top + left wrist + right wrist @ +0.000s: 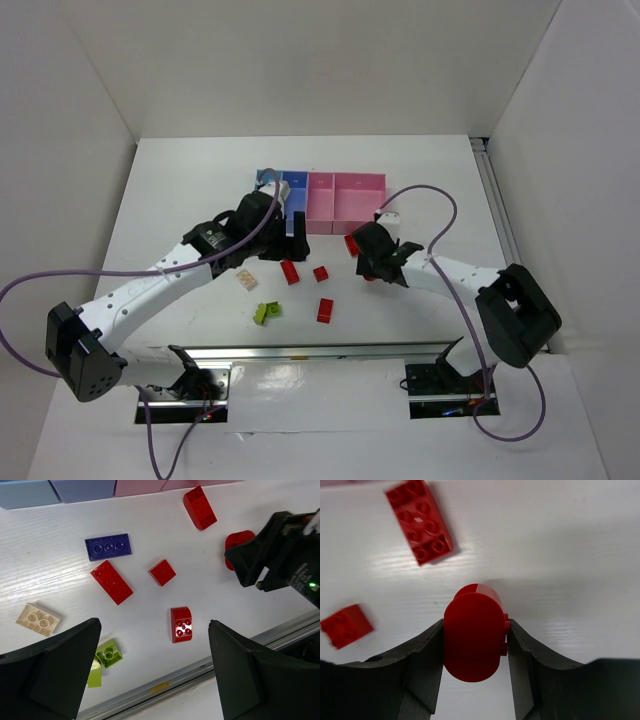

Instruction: Sort the legos into containers by color

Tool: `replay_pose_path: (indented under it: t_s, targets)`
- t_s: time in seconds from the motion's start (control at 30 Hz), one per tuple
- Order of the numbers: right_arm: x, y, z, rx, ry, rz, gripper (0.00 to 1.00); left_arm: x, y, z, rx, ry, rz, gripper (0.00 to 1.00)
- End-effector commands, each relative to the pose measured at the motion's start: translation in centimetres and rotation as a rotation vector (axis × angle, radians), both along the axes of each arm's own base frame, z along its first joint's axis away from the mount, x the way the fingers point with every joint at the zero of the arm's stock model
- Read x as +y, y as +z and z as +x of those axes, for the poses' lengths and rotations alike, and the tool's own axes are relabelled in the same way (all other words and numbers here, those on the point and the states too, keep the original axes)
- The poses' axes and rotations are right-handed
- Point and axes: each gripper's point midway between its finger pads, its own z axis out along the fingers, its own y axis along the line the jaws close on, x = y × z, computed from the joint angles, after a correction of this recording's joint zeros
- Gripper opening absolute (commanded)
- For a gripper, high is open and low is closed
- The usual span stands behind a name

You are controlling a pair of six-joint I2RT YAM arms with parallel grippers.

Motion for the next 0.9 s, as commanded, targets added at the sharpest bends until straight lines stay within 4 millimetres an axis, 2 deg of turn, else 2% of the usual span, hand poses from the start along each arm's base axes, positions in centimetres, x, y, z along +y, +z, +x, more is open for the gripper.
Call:
replay_pose_path:
  t_s: [0.0,0.03,0.1,0.13,0.2,0.23,0.27,0.3,0.33,0.37,0.4,0.43,0.47,0.5,0.6,0.63,0.7,0.73,0.77,0.8,0.87]
  targets:
    - [0.7,6.7,2.7,-0.164,-0.005,0.054,0.42,0.8,-0.2,0.2,-0.011,0.051,0.022,1.0]
    - [1.2,8.6,3.5,-0.204,0.002,0.077,0.42,1.2,-0.8,0.0,0.001,0.057,0.041,1.0]
    - [0.9,10.7,4.5,-0.252,0.0,0.064,0.42,1.9,-0.7,0.0,0.007,0.114,0.044,1.0]
    - [1.6,12.8,5.4,-0.295,0.006,0.085,0.42,2.3,-1.2,-0.2,0.02,0.132,0.055,1.0]
    - [0.9,13.7,7.4,-0.313,-0.02,0.072,0.42,2.8,-1.5,-0.3,0.032,0.167,0.067,1.0]
    - [1.1,15.4,8.7,-0.341,-0.015,0.079,0.42,3.4,-1.8,-0.4,0.047,0.212,0.075,1.0]
    - [0.8,15.9,10.0,-0.352,-0.029,0.082,0.42,3.8,-2.3,-0.5,0.064,0.241,0.09,1.0]
    - [1.2,14.9,11.1,-0.329,-0.019,0.072,0.42,4.2,-2.4,-0.7,0.074,0.265,0.097,1.0]
    - [1.3,15.0,12.2,-0.338,-0.018,0.062,0.44,4.5,-2.9,-0.8,0.085,0.289,0.103,1.0]
    - [2.2,16.3,13.4,-0.36,-0.011,0.085,0.44,4.6,-3.0,-1.0,0.094,0.297,0.103,1.0]
    - [2.1,14.7,14.7,-0.329,-0.016,0.055,0.44,4.7,-3.4,-1.1,0.101,0.297,0.111,1.0]
    - [2.0,14.7,15.6,-0.334,-0.02,0.048,0.44,5.0,-3.5,-1.4,0.102,0.297,0.113,1.0]
    - [2.6,15.6,16.8,-0.355,-0.021,0.06,0.45,4.7,-3.6,-1.6,0.112,0.272,0.11,0.98]
    - [2.7,13.9,17.6,-0.317,-0.022,0.045,0.45,4.6,-3.6,-1.8,0.115,0.243,0.117,0.98]
    - [2.5,13.9,19.5,-0.325,-0.037,0.039,0.46,4.7,-4.0,-2.0,0.127,0.238,0.135,0.97]
    - [2.7,12.9,19.9,-0.307,-0.036,0.029,0.48,5.0,-4.1,-2.0,0.127,0.246,0.15,0.96]
    - [2.7,12.8,20.7,-0.309,-0.039,0.036,0.48,5.2,-4.1,-1.9,0.121,0.252,0.155,0.96]
    - [2.6,12.0,21.1,-0.292,-0.034,0.028,0.5,5.1,-4.1,-1.9,0.124,0.259,0.149,0.96]
    - [2.6,11.5,21.1,-0.284,-0.033,0.024,0.65,5.2,-4.7,-2.0,0.136,0.258,0.163,0.96]
    - [2.7,12.0,21.4,-0.295,-0.028,0.023,0.71,5.3,-5.0,-1.9,0.137,0.264,0.176,0.96]
    - [2.7,11.6,21.4,-0.278,-0.027,0.014,0.82,5.5,-5.4,-2.1,0.151,0.264,0.191,0.96]
